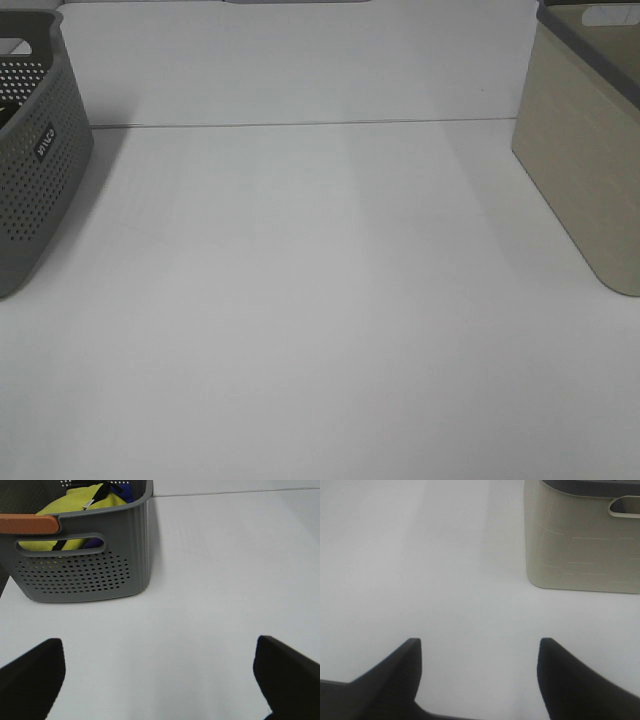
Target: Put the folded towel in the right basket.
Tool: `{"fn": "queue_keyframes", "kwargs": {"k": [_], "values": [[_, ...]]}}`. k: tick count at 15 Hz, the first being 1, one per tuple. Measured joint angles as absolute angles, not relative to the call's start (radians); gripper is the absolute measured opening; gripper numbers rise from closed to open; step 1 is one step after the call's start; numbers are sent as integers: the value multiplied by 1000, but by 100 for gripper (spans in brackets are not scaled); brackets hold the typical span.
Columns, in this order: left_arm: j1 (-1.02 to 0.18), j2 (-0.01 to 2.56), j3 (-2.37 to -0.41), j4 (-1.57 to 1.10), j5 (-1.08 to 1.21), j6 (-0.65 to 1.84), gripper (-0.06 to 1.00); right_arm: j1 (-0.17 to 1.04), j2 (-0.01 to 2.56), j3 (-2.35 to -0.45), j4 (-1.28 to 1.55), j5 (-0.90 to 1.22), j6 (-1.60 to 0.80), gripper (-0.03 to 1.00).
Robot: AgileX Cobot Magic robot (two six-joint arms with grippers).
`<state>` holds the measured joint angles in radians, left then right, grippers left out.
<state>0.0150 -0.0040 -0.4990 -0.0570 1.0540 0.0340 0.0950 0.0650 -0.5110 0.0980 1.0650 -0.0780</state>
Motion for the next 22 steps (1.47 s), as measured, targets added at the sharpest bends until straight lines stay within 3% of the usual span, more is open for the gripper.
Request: {"fn": "queue_keyframes", "kwargs": {"k": [3, 22], "values": [[15, -4, -499, -57, 1054, 34, 97, 29, 41, -511, 98, 1065, -78, 63], [15, -4, -499, -57, 1054, 34, 97, 29, -6, -511, 98, 1064, -78, 63]]}}
